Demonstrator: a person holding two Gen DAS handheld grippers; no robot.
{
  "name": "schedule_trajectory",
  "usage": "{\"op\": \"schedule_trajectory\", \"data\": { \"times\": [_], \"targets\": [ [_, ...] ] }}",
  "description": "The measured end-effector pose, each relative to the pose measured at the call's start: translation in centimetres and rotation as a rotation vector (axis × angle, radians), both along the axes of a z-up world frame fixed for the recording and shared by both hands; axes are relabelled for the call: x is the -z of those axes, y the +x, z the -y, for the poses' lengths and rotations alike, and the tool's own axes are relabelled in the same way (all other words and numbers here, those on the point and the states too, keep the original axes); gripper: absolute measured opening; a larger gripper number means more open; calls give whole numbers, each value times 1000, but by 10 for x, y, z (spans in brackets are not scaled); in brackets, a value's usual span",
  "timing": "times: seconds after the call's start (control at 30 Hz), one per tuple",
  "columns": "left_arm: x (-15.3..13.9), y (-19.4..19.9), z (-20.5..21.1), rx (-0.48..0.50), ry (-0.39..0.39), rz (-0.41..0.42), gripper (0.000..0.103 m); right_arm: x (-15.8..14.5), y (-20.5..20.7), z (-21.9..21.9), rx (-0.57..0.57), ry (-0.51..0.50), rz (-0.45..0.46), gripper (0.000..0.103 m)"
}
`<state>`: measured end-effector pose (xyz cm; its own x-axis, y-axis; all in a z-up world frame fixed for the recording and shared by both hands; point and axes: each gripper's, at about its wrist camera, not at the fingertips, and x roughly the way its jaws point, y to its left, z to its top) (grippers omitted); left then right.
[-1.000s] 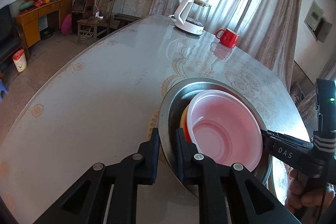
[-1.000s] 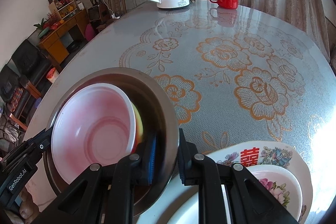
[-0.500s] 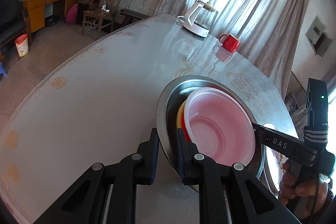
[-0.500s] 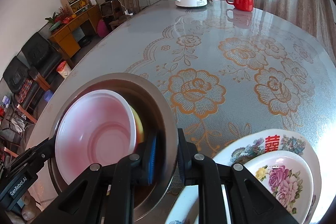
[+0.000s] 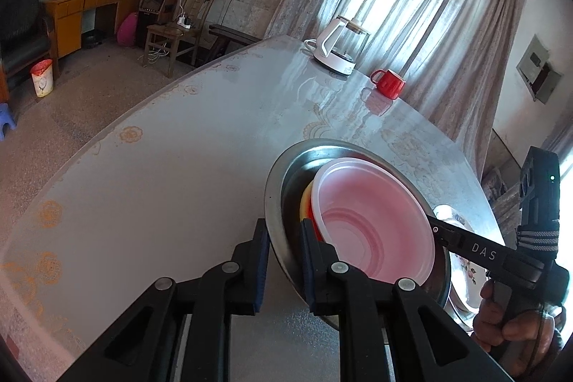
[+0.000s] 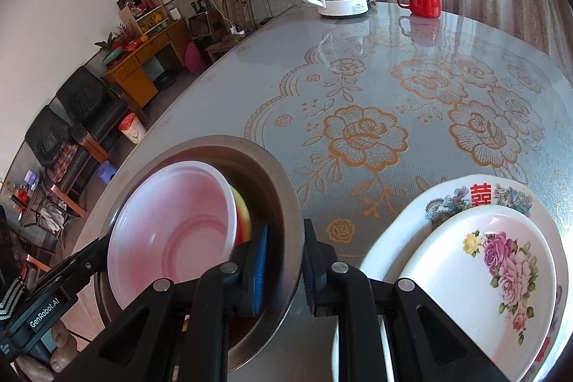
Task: Organize plates and bowls
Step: 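Carry the steel basin and lower it onto the floral plate stack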
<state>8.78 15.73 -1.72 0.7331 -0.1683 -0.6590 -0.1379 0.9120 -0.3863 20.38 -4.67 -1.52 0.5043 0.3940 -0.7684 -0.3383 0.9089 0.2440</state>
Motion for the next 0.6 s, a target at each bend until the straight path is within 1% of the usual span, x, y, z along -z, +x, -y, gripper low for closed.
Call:
{"op": "schedule_trajectory", "data": {
  "times": [0.1,0.37,0.6],
  "targets": [
    [-5,-2,3,12,3,14,16,-2,-5,5,8,22,0,18],
    [-22,-9,17,58,23,52,16,-18,-22,29,45,96,35,18],
    [-34,-9,42,119,51,79,16,-25,-37,57,93,129,59,18]
  ]
}}
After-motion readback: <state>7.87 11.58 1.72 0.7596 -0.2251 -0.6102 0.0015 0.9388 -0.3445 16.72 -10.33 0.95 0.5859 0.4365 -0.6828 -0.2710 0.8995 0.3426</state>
